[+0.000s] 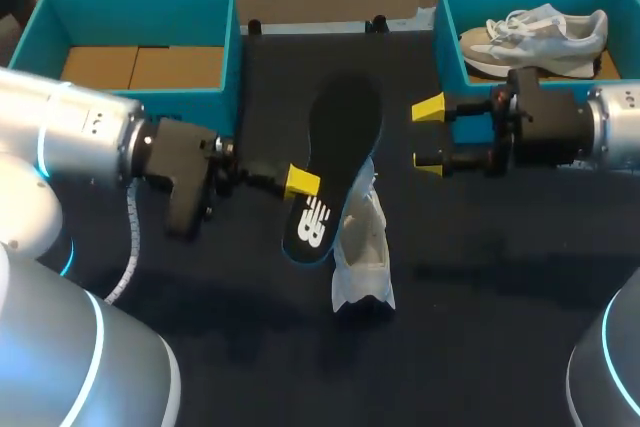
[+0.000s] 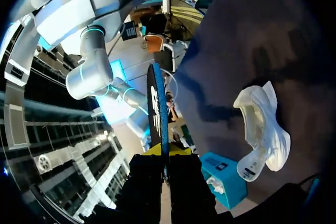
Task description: Take the shoe out of the shoebox, open the shoe tongue, remove and reinsert the insole, then place the shoe into the shoebox
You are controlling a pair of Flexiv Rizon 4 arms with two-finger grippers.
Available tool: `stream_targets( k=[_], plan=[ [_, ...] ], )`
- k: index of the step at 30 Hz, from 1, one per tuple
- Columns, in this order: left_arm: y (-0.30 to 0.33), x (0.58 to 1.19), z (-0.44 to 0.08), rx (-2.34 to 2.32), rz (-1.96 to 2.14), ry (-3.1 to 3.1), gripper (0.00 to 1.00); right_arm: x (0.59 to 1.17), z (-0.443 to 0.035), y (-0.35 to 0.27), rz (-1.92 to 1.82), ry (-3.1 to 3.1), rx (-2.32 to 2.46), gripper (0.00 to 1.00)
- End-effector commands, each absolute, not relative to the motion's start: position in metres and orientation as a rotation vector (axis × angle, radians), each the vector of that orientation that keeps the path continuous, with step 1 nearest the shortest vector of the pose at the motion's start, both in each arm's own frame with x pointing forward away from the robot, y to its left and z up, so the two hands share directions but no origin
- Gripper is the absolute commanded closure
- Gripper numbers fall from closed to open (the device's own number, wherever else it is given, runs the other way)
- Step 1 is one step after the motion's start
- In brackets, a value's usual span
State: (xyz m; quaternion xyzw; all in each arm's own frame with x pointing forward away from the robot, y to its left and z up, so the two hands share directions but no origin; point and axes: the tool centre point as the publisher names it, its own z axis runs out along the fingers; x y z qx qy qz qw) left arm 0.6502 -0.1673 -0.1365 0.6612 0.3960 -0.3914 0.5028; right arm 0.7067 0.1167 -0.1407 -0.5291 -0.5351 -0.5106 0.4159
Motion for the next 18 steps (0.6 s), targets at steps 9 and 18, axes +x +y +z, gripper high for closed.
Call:
stream_targets(
  k=[9, 18],
  plan=[
    [-0.162, 0.653, -0.153, 1.403, -0.867, 1.069, 1.00, 0.680, -0.127, 0.129, -1.277, -1.329, -1.333, 0.00],
    [-0.172, 0.654, -0.155, 1.408, -0.886, 1.089, 1.00, 0.682, -0.126, 0.141, -1.229, -1.311, -1.268, 0.00]
  ],
)
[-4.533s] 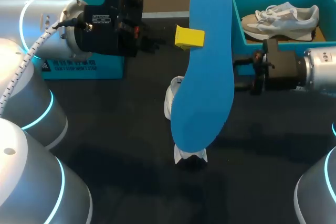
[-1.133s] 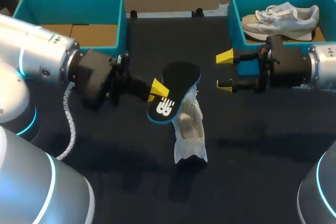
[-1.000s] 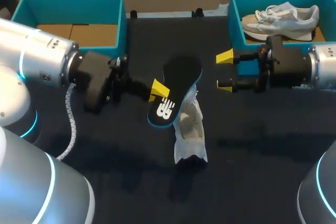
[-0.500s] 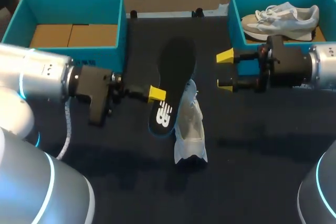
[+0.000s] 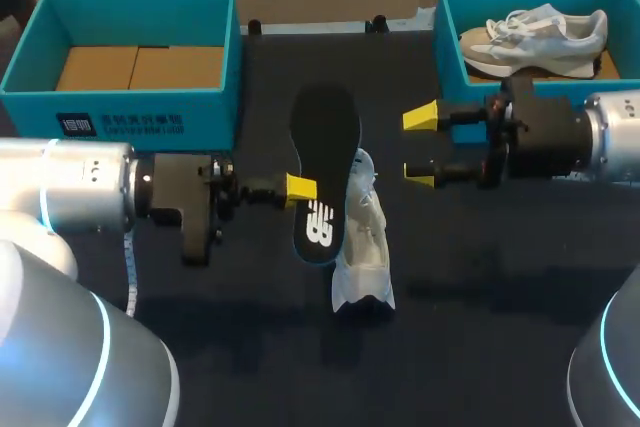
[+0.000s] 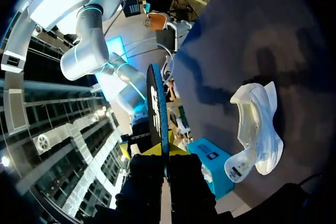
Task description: Take the shoe out of the shoebox, open the shoe tongue, remove and reinsert the insole, then place the shoe into the shoebox
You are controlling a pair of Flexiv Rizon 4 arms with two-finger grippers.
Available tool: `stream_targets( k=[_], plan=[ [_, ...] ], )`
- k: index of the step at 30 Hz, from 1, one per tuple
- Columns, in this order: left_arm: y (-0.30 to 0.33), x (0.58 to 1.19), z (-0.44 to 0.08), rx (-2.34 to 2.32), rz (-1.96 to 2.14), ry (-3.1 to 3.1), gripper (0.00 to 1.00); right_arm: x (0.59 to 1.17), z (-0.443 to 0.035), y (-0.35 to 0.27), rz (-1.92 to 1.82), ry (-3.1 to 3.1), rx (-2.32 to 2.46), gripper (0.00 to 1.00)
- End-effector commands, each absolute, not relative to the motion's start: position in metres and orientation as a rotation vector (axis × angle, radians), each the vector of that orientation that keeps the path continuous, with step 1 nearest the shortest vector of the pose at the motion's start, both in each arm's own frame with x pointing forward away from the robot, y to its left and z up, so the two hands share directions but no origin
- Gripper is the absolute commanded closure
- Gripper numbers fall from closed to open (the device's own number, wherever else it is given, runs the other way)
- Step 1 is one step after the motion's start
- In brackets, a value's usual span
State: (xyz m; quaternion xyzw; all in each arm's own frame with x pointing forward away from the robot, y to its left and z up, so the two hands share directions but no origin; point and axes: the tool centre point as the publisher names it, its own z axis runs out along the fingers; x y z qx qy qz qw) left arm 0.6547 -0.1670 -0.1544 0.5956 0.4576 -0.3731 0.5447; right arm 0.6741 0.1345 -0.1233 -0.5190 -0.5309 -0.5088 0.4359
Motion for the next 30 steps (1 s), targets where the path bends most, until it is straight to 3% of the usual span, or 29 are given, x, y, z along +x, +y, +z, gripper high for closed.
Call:
stream_targets(
  k=[1, 30],
  plan=[
    [-0.172, 0.654, -0.156, 1.407, -0.888, 1.092, 1.00, 0.682, -0.126, 0.141, -1.229, -1.311, -1.268, 0.00],
    [-0.196, 0.664, -0.152, 1.391, -0.923, 1.137, 1.00, 0.700, -0.128, 0.181, -1.245, -1.245, -1.287, 0.00]
  ],
)
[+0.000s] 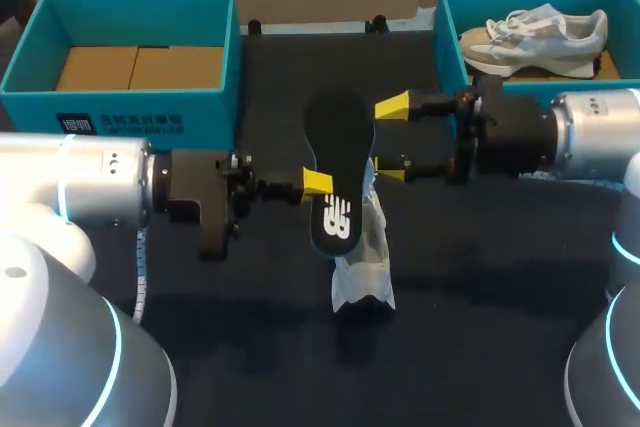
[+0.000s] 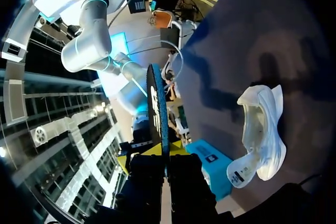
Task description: Take the shoe out of the shoebox, open the shoe tongue, remove and reinsert the insole, then place the shoe into the shoebox
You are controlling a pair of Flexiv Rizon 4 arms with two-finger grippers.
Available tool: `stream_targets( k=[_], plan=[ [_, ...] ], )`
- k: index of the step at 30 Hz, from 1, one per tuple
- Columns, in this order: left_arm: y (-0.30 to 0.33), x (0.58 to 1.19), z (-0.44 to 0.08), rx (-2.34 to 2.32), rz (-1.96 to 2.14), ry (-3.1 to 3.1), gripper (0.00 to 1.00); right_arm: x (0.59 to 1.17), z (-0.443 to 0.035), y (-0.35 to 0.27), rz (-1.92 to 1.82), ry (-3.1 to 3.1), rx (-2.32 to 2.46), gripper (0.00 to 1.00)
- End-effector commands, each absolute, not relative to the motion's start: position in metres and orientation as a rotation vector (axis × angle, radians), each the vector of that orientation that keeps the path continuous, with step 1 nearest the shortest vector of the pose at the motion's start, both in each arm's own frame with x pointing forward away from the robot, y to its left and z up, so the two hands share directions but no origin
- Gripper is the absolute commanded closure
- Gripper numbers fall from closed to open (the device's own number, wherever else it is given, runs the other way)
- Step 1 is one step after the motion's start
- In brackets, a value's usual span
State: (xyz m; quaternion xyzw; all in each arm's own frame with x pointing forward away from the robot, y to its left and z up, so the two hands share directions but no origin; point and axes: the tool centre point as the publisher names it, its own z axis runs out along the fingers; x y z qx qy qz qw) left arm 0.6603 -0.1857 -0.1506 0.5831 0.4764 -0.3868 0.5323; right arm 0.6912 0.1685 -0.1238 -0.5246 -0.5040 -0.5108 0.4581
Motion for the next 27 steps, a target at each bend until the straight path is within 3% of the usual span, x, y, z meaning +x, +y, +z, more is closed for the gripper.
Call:
stream_targets(
  k=[1, 3, 5, 9, 15, 21, 27],
  plan=[
    [-0.198, 0.664, -0.152, 1.395, -0.926, 1.136, 1.00, 0.701, -0.129, 0.182, -1.243, -1.241, -1.285, 0.00],
    [-0.199, 0.664, -0.152, 1.397, -0.928, 1.136, 1.00, 0.701, -0.131, 0.185, -1.242, -1.238, -1.279, 0.00],
    [-0.200, 0.664, -0.152, 1.400, -0.928, 1.137, 1.00, 0.702, -0.132, 0.187, -1.237, -1.237, -1.275, 0.07],
    [-0.201, 0.665, -0.152, 1.403, -0.930, 1.142, 1.00, 0.703, -0.136, 0.189, -1.229, -1.227, -1.268, 0.50],
    [-0.202, 0.663, -0.152, 1.410, -0.929, 1.138, 1.00, 0.702, -0.140, 0.192, -1.219, -1.221, -1.260, 0.61],
    [-0.201, 0.661, -0.152, 1.409, -0.931, 1.139, 1.00, 0.700, -0.142, 0.193, -1.219, -1.212, -1.259, 1.00],
    [-0.200, 0.659, -0.151, 1.409, -0.932, 1.138, 1.00, 0.699, -0.143, 0.194, -1.218, -1.209, -1.251, 1.00]
  ],
)
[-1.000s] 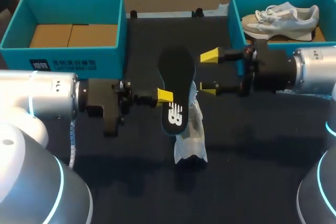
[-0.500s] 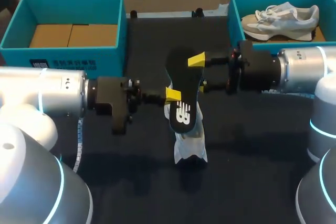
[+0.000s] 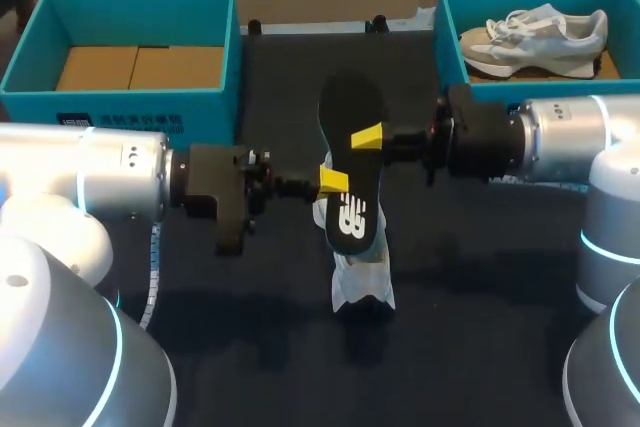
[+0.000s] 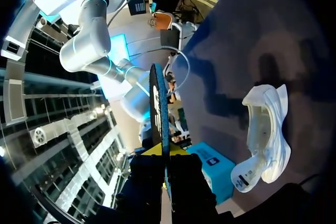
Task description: Take the shoe out of the shoebox, open the shoe tongue, remove and reinsert the insole, then place the shoe into the shoebox
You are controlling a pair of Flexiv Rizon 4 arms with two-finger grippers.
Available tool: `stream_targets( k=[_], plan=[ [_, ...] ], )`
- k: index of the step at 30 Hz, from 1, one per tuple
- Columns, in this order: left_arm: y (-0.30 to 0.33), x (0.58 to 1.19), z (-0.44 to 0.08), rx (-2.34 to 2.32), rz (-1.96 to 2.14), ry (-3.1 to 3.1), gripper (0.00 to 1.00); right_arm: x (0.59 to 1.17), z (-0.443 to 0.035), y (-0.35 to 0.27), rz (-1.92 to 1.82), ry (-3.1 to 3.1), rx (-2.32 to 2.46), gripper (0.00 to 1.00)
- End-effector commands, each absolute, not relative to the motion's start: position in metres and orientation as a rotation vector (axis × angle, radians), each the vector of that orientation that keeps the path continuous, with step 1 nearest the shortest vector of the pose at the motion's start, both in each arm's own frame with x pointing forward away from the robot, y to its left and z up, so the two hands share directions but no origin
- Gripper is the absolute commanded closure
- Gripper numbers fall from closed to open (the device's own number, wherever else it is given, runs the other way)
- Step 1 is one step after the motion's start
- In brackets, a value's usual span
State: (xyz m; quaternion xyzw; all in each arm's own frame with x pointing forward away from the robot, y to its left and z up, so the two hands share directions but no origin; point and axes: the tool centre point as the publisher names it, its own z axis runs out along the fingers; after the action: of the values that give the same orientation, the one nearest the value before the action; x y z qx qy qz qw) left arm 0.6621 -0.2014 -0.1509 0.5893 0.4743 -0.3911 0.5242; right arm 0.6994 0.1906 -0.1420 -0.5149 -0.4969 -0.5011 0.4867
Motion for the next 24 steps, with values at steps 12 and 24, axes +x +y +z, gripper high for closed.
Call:
stream_targets(
  k=[12, 24],
  plan=[
    [-0.169, 0.664, -0.158, 1.438, -0.910, 1.222, 0.00, 0.704, -0.158, 0.185, -1.204, -1.187, -1.277, 1.00],
    [-0.143, 0.677, -0.160, 1.498, -0.867, 1.347, 0.00, 0.704, -0.166, 0.185, -1.206, -1.165, -1.287, 1.00]
  ],
)
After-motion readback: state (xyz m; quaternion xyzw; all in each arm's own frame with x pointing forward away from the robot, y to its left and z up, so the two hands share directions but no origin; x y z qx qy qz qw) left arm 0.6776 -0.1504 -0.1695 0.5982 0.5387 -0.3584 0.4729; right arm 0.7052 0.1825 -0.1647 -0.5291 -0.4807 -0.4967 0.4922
